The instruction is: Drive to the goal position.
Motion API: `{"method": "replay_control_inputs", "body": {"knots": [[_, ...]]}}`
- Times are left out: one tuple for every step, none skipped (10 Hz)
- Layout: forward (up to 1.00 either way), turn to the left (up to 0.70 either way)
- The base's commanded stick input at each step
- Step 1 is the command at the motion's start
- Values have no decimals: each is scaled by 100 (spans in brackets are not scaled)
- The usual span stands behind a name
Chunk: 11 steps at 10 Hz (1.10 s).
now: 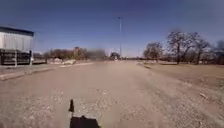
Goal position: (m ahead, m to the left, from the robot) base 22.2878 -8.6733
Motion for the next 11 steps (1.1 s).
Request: {"method": "replay_control_inputs", "body": {"knots": [[100,0],[100,0],[100,0],[100,0],[100,0],[100,0],[100,0],[100,0],[100,0],[100,0],[100,0]]}}
